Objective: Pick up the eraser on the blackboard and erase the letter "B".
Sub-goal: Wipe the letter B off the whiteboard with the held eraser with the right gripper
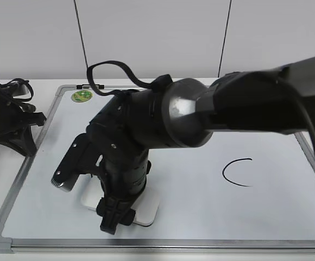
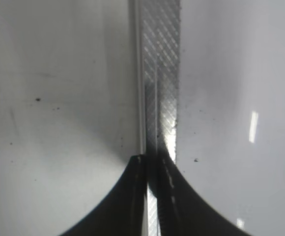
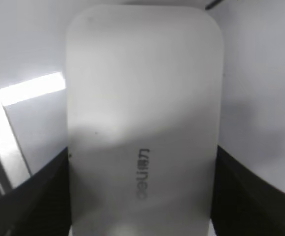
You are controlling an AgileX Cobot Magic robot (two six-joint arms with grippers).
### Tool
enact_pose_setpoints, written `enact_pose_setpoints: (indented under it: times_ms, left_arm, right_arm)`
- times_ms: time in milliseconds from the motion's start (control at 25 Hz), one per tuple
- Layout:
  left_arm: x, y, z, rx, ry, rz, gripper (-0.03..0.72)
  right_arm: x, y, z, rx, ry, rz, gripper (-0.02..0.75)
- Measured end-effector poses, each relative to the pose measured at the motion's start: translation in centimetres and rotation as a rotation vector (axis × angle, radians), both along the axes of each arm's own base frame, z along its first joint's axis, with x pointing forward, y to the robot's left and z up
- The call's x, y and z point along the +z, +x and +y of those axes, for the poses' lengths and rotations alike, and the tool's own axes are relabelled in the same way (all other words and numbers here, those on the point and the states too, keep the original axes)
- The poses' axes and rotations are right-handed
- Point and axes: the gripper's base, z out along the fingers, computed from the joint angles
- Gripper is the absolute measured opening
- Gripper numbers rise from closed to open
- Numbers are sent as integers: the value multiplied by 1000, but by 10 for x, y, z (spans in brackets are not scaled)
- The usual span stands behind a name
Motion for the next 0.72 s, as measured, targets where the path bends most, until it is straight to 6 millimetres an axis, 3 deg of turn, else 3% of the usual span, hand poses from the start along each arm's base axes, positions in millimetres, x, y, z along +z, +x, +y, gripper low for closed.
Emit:
enact_pose_setpoints:
  times_ms: [520,720]
  left_arm:
    - [0,0,0,0,0,0,46]
    - [0,0,0,1,-2,0,46]
  right_arm:
    - [1,53,-52,-172,-12,-25,537]
    - [20,61,-71,-213,-15,-47,537]
